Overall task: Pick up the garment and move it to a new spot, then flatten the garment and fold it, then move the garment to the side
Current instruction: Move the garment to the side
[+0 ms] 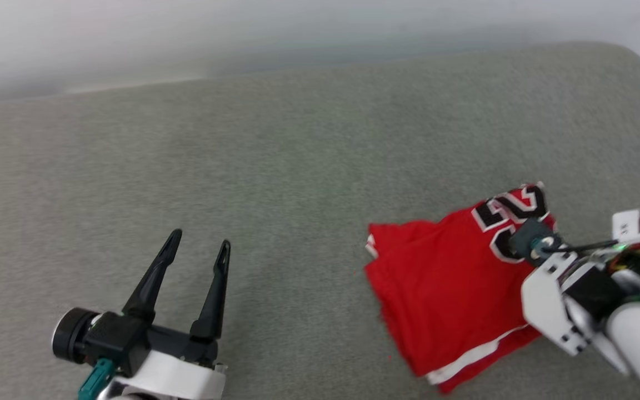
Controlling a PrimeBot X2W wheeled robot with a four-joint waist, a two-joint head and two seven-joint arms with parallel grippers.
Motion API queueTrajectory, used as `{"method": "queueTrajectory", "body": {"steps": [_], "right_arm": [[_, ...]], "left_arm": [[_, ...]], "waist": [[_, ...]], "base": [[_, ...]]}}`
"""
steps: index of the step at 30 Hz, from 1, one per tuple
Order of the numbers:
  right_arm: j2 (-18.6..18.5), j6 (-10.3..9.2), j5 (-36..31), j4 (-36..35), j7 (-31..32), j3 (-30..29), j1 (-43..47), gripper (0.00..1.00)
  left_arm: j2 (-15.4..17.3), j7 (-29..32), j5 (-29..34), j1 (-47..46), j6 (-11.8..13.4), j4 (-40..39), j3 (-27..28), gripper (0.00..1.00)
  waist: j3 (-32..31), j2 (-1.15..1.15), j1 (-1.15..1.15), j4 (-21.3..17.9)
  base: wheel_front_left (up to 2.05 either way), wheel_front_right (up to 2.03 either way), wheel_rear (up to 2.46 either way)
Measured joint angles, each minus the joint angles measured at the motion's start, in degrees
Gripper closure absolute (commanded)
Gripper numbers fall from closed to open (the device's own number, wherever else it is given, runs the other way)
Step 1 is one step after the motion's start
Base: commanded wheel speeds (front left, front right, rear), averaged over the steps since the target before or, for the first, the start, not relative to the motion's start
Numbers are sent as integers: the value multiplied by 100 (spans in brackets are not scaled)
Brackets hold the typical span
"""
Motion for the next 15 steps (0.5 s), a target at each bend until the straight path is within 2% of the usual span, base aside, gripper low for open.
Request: {"method": "queueTrajectory", "body": {"steps": [5, 9, 15], "right_arm": [[-708, 1, 14, -13, -34, 157, -516, 100], [-1172, 0, -5, 275, -260, 119, -837, 100], [-1562, 0, -118, 1027, -772, -186, -1121, 100]], "left_arm": [[60, 0, 7, -285, 0, -52, -230, 0], [189, 0, 24, -555, 0, -114, -411, 0], [408, 0, 52, -893, 0, -230, -560, 0]], "waist": [[366, 0, 0, -342], [721, 0, 0, -571], [1278, 0, 0, -811]], "base": [[0, 0, 0], [0, 0, 0], [0, 0, 0]]}}
